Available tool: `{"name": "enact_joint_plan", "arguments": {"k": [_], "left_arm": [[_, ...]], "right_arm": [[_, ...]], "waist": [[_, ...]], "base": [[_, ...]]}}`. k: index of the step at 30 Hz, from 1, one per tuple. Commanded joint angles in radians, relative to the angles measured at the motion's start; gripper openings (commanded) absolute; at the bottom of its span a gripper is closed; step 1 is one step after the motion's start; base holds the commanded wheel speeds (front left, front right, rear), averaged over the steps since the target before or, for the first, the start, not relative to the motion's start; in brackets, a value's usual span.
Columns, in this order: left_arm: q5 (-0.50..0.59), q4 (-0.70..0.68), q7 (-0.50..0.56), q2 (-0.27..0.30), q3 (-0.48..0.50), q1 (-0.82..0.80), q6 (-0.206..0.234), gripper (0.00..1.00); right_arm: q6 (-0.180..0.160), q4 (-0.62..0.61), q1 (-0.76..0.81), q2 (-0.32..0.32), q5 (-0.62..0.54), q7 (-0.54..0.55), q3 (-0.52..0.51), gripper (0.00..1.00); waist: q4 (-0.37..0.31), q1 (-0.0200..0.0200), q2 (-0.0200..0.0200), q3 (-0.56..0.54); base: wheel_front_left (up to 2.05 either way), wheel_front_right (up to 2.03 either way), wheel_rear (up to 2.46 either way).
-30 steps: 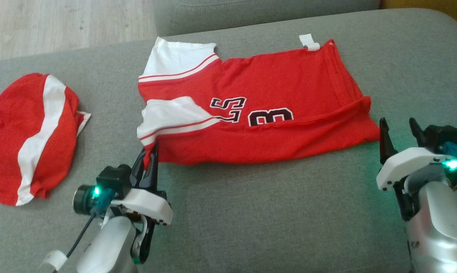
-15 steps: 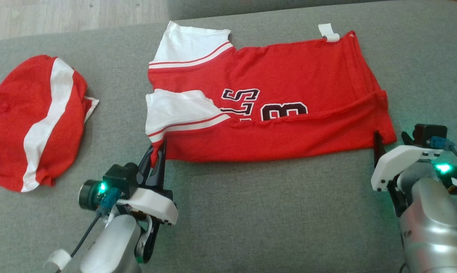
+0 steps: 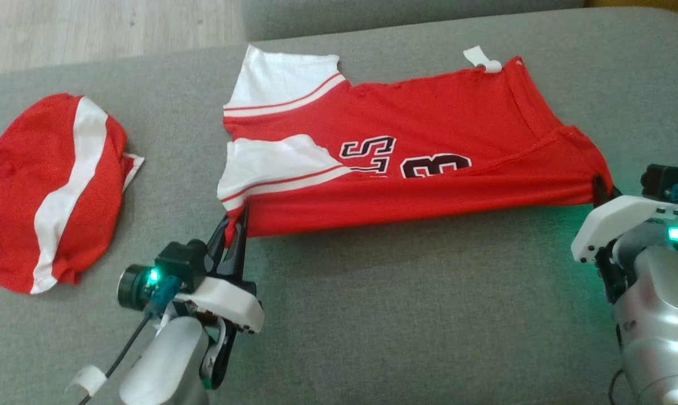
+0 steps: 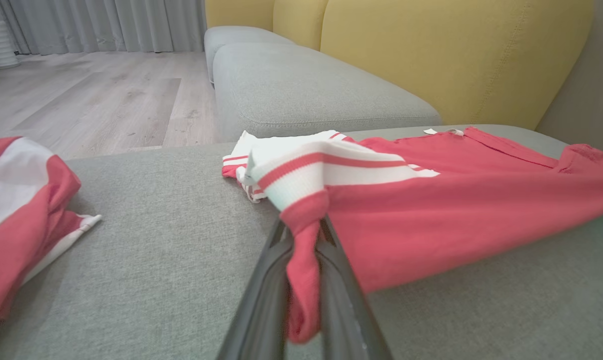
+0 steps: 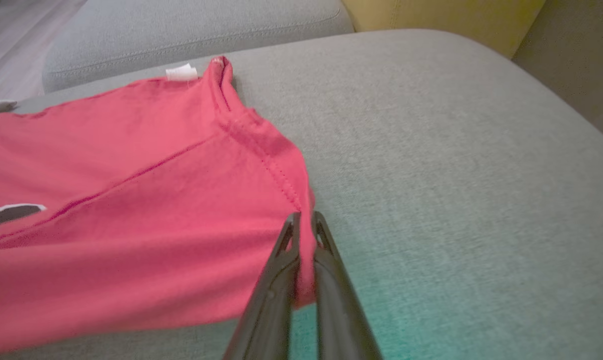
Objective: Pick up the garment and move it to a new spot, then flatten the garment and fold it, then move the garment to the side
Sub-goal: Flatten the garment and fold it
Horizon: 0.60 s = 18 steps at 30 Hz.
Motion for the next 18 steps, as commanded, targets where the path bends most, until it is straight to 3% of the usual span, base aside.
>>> {"name": "enact_joint_plan", "arguments": {"k": [1,10,18], "left_arm": [[-0.007,-0.015,-0.015,0.027,0.035,-0.023,0.005,0.0],[-0.022,0.009,-0.019,0.032,0.032,0.025,0.007,0.0],[-0.039,0.012,0.01,0.045,0.004,0.106,-0.012,0.0]], "right_arm": [[-0.001,-0.027,-0.023,-0.026,0.017,-0.018,0.033,0.0],[-0.001,-0.035,0.043,-0.046,0.095,-0.016,0.106,0.0],[-0.001,-0.083,0.137,-0.056,0.157,0.065,0.179,0.0]], "waist": [[-0.007,0.0,0.0,-0.016],[-0.016,0.0,0.0,-0.084],[-0.035,0.0,0.0,-0.169]], "base": [[0.0,0.0,0.0],[0.0,0.0,0.0],[0.0,0.0,0.0]]}}
